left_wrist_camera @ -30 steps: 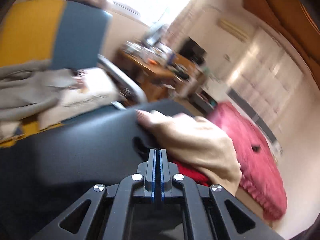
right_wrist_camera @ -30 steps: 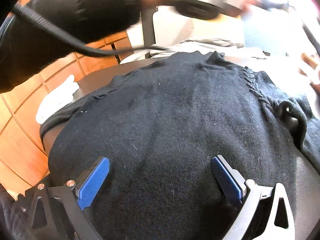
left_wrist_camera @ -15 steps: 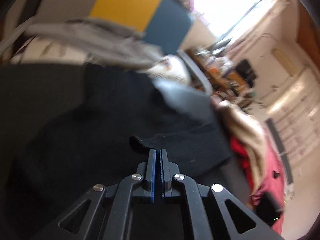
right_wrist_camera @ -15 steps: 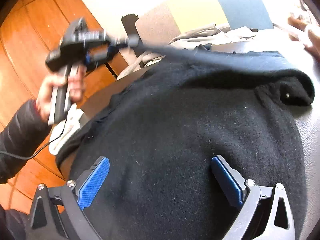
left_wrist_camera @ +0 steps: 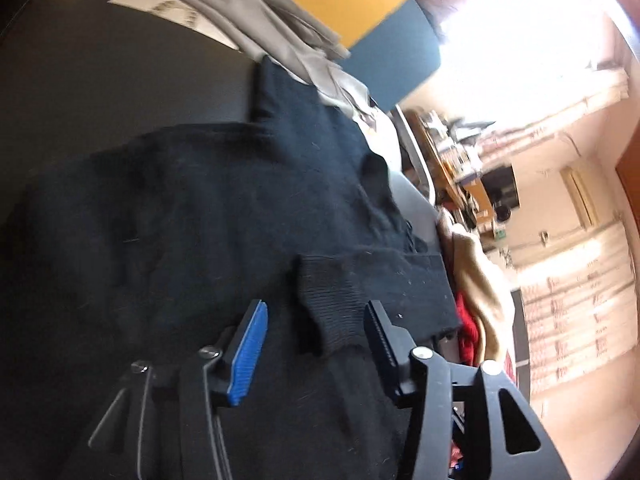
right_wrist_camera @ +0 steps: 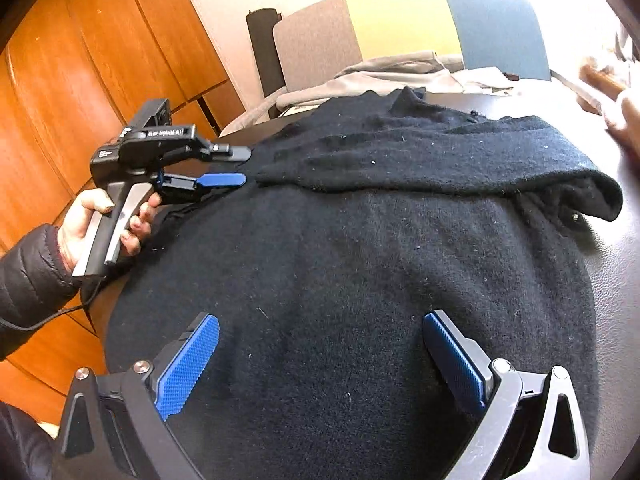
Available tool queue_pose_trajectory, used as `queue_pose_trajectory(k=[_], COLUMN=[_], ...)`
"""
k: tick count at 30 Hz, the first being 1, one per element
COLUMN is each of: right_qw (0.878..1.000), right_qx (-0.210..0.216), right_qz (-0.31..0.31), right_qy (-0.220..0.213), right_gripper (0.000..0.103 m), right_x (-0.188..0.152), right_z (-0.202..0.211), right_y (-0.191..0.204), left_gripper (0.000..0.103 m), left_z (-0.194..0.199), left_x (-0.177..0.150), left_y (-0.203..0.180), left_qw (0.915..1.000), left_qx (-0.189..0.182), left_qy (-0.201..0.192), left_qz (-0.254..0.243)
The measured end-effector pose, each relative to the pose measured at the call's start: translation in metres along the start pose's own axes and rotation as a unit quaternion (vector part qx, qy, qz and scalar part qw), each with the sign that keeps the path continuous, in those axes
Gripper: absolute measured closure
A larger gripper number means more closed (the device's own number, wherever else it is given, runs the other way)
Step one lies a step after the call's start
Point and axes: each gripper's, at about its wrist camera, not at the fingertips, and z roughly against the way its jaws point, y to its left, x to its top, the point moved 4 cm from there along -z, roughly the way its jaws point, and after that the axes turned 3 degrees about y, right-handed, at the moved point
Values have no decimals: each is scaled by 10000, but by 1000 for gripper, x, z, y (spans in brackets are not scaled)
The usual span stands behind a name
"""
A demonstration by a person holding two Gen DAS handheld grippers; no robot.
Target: Fold clothes
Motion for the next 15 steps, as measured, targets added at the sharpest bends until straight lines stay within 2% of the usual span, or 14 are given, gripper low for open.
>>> queue_pose_trajectory(k=[3, 6, 7, 8, 9, 11, 13, 15], right_qw=[9999, 9989, 9985, 9979, 9972, 9953, 9921, 9897], right_qx=[-127, -378, -495, -616, -730, -950, -1220, -1406], right_qz=[-91, 31, 59, 86, 113, 134, 75, -56], right_qy=[-13, -263, -242, -205, -113, 94, 276, 281], right_gripper=[0, 0, 0, 0, 0, 0, 0, 0], right_x=[12, 31, 37, 42, 47, 54, 59, 62], right_z=[7, 22, 22, 22, 17, 5, -8, -16], right_y=[-1, -6, -11, -15, -20, -30, -41, -51], left_gripper=[49, 51, 60, 77, 97, 98, 98, 98], left_z=[-16, -26, -30, -34, -35, -30, -15, 1], left_x=[4, 7, 8, 10, 12, 20, 30, 36], left_y=[-19, -34, -38, -41, -43, -47, -54, -56], left_qw=[9984, 9951, 9935, 9927, 9927, 9955, 9970, 9965], left_qx=[374, 756, 897, 952, 957, 740, 395, 144], left_qy=[-16, 33, 104, 133, 139, 7, -368, -657], left_qz=[-431, -630, -693, -724, -721, -594, -554, -497])
